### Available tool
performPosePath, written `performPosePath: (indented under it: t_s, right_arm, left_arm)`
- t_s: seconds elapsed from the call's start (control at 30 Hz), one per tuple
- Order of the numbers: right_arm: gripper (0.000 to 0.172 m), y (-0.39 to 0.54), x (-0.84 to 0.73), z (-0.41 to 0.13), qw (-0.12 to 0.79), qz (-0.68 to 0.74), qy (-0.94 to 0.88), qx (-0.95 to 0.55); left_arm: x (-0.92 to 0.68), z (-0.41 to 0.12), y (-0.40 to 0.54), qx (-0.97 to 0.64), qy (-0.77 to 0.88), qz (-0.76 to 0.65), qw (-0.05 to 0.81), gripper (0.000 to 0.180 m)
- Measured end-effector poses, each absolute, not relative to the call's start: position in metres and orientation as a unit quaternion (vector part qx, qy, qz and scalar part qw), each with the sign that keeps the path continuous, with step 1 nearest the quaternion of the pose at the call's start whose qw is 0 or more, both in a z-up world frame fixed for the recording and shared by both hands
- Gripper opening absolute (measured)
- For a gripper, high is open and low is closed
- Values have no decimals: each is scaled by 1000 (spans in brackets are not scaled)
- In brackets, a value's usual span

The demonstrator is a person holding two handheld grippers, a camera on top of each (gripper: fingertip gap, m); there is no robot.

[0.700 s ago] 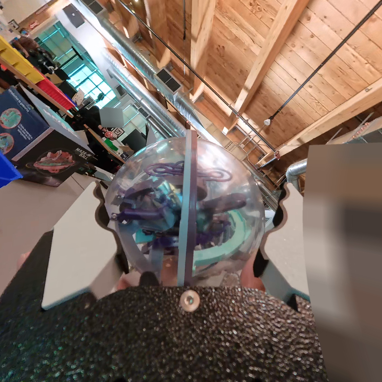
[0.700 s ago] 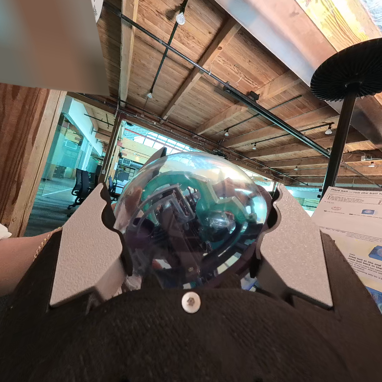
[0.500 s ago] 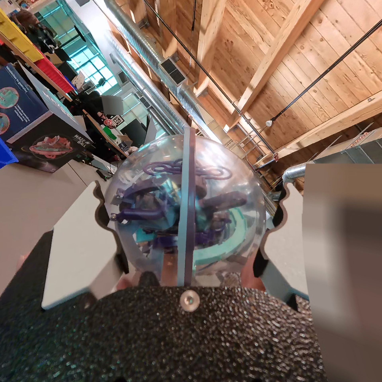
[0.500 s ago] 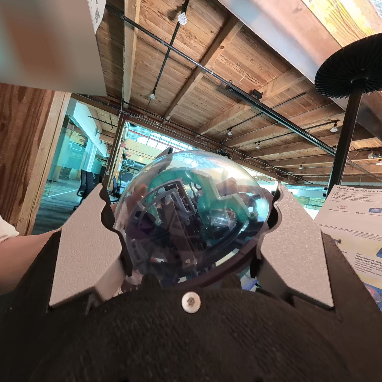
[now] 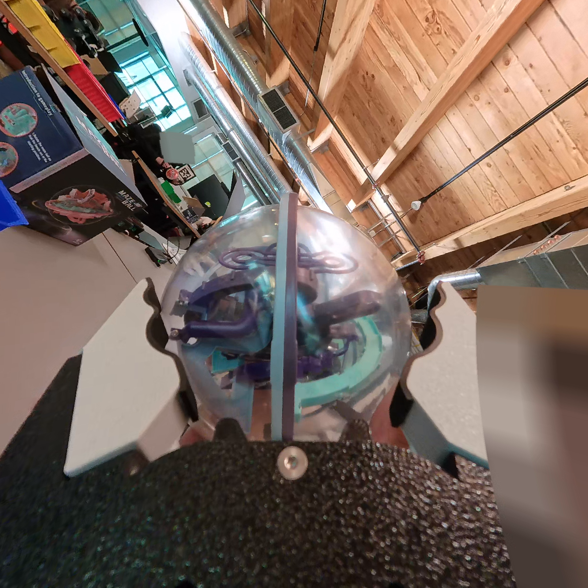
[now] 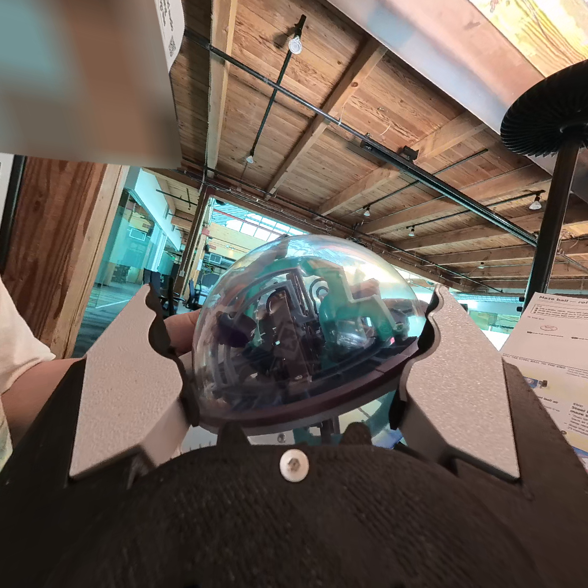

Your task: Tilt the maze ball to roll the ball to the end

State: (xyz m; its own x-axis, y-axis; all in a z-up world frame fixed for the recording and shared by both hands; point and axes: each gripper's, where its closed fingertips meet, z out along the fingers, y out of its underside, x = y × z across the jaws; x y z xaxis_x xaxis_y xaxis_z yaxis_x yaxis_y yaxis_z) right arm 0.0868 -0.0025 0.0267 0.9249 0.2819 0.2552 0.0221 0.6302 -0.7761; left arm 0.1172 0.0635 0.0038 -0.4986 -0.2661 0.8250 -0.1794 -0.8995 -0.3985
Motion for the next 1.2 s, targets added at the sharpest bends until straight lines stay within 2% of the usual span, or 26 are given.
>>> performPosePath:
  t_s: [0.03, 0.33, 0.43, 0.53, 0.6, 0.77, 0.87, 1.03, 1.2]
  right_arm:
    - [157, -3, 88, 27, 886, 75, -178, -422]
    - [157, -3, 96, 29, 891, 74, -158, -420]
    - [156, -2, 100, 28, 888, 77, -149, -428]
    - [155, -6, 100, 33, 893, 85, -152, -415]
    - [150, -11, 101, 43, 901, 84, -155, -397]
    - [138, -22, 110, 90, 926, 104, -166, -323]
    - [122, -24, 105, 124, 933, 81, -196, -291]
    - [124, -14, 92, 158, 928, 51, -237, -281]
    - [133, -5, 74, 182, 920, 23, -279, -273]
  left_arm:
    - [118, 4, 63, -501, 226, -835, 30, 156]
    - [119, 7, 50, -488, 310, -810, 96, 156]
    - [118, 15, 58, -460, 334, -801, 187, 157]
    - [104, 46, 76, -382, 305, -814, 314, 156]
    - [95, 61, 78, -343, 301, -814, 359, 144]
    - [98, 83, 62, -301, 371, -803, 355, 144]
    - [91, 108, 62, -261, 369, -804, 385, 142]
    - [64, 158, 74, -185, 322, -817, 441, 136]
    - [39, 193, 69, -113, 325, -793, 503, 136]
